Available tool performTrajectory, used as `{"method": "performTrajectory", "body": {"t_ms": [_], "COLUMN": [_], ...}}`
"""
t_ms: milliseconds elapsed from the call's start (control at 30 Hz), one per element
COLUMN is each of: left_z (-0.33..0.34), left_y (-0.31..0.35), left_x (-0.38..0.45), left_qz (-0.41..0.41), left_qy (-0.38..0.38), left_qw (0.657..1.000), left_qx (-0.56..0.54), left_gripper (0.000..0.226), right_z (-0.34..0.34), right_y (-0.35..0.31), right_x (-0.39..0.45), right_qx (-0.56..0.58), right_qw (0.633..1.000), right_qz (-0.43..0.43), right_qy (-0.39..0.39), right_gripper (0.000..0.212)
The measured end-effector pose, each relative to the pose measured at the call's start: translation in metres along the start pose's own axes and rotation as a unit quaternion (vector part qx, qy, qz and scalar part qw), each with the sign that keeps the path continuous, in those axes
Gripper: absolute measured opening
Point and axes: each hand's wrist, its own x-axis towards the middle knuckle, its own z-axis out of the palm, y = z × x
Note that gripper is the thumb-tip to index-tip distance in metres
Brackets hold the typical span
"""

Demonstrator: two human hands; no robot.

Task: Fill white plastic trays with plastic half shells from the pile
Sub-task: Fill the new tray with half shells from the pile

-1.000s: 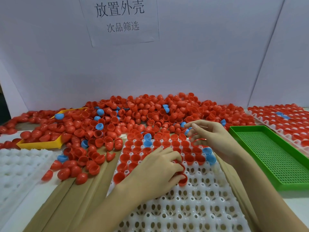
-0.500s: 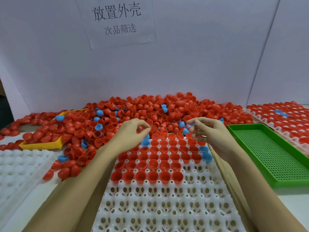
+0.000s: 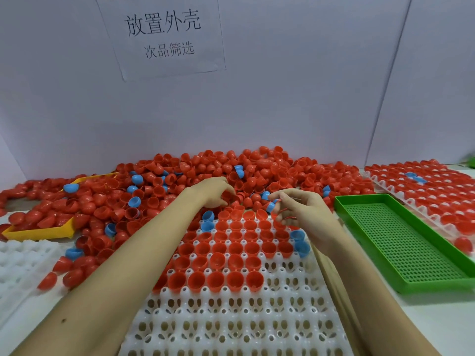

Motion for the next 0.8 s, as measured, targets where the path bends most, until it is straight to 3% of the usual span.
{"method": "performTrajectory", "body": {"t_ms": [133, 233, 500, 667, 800], "left_z": [0.004, 0.007, 0.020, 0.007, 0.004], "left_y": [0.001, -0.001, -0.017, -0.001, 0.030], "left_x": [0.003, -0.001, -0.022, -0.049, -0.087], "left_qz": [-0.020, -0.068, -0.133, -0.100, -0.049], "left_qy": [0.066, 0.092, 0.247, 0.360, 0.363], "left_qw": [0.997, 0.986, 0.920, 0.870, 0.830], "left_qx": [-0.039, -0.121, -0.273, -0.322, -0.420], "left_gripper": [0.032, 0.038, 0.031, 0.020, 0.021], "right_z": [0.000, 0.000, 0.000, -0.002, 0.001], "right_y": [-0.002, -0.003, -0.003, -0.002, -0.004], "right_x": [0.000, 0.000, -0.001, 0.000, -0.001], "right_qx": [0.000, 0.004, 0.001, -0.002, -0.004], "right_qw": [1.000, 1.000, 1.000, 1.000, 1.000], "right_qz": [-0.001, 0.000, 0.001, 0.003, -0.001], "right_qy": [0.002, 0.003, 0.004, 0.006, -0.005], "right_gripper": [0.026, 0.026, 0.026, 0.026, 0.024]}}
